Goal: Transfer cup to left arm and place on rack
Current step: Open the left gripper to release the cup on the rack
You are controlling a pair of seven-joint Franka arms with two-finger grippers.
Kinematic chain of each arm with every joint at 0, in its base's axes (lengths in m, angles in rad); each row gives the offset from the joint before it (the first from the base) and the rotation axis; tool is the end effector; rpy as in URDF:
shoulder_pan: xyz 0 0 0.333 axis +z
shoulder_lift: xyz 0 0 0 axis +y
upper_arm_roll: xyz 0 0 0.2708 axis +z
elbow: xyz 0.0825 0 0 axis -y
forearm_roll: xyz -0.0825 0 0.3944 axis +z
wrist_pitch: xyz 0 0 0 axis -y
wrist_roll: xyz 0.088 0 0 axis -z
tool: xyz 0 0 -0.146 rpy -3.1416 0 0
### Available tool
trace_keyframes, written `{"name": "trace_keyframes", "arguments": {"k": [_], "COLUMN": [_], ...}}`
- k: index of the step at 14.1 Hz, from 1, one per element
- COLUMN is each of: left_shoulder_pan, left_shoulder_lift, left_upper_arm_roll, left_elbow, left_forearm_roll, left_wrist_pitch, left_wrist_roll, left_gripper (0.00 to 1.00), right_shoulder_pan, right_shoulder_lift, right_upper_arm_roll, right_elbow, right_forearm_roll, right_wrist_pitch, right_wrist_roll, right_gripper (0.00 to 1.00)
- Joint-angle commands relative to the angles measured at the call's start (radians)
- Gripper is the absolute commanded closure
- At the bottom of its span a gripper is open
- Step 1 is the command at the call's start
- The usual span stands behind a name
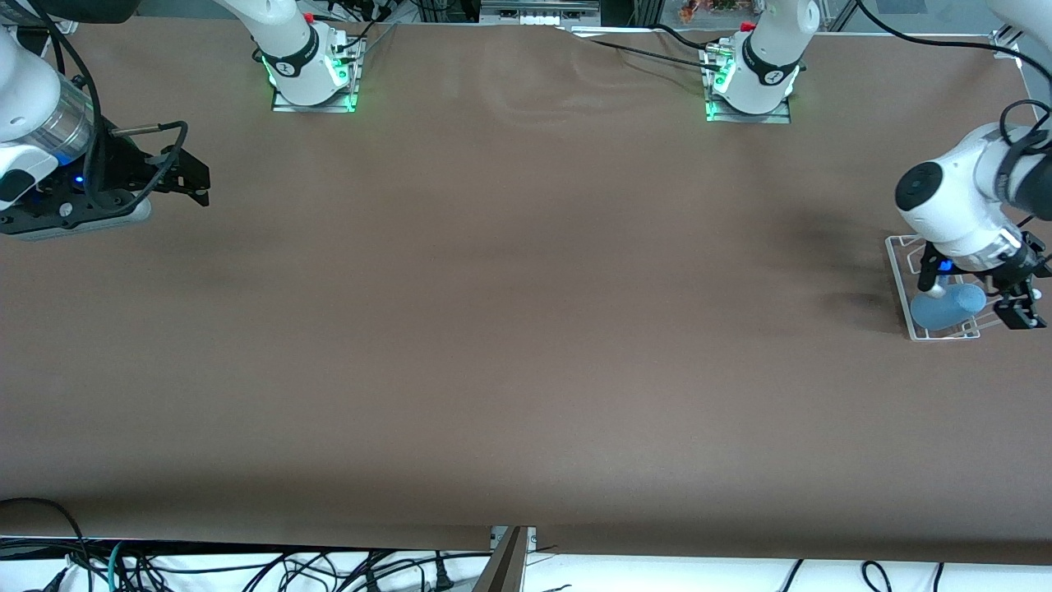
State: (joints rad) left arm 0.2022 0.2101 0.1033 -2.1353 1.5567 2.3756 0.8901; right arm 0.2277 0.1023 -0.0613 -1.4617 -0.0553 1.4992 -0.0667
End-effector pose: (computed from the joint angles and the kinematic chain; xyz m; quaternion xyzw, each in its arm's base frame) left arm 0.5563 0.2156 0.2486 -0.5323 0.6815 0.2774 0.4187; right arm 0.5750 0.0895 0.5281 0.9923 0.1152 -0.0307 0.0323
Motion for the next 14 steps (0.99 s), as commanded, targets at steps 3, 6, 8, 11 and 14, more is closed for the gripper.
{"name": "trace_keyframes", "arguments": {"k": [3,6,8,11,14], "left_shoulder_pan": [-0.047,-0.07,-0.09,-0.095,-0.112], "left_shoulder_lift": [-0.076,-0.075,-0.078,-0.086,-0.086], "left_upper_arm_roll": [-0.002,-0.004,-0.02,-0.05,-0.086], "left_elbow": [0.142,0.317,0.379,0.469,0.567], "left_forearm_roll": [-0.576,-1.0,-1.093,-1.252,-1.336], "left_wrist_pitch": [-0.186,-0.419,-0.452,-0.55,-0.712], "left_wrist_roll": [0.007,-0.002,-0.004,-0.157,-0.406], "left_gripper": [0.0,0.0,0.0,0.0,0.0], "right_shoulder_pan": [-0.004,-0.004,-0.004,-0.001,0.002], "right_shoulder_lift": [-0.004,-0.006,-0.006,-0.007,-0.007], "right_upper_arm_roll": [-0.002,-0.002,-0.002,0.0,0.003], "right_elbow": [-0.003,-0.002,-0.002,0.001,0.003], "right_forearm_roll": [-0.011,-0.011,-0.011,-0.012,-0.012], "right_wrist_pitch": [-0.005,-0.005,-0.007,-0.005,-0.005], "right_wrist_roll": [0.001,0.005,0.005,0.005,0.005], "right_gripper": [0.0,0.0,0.0,0.0,0.0]}}
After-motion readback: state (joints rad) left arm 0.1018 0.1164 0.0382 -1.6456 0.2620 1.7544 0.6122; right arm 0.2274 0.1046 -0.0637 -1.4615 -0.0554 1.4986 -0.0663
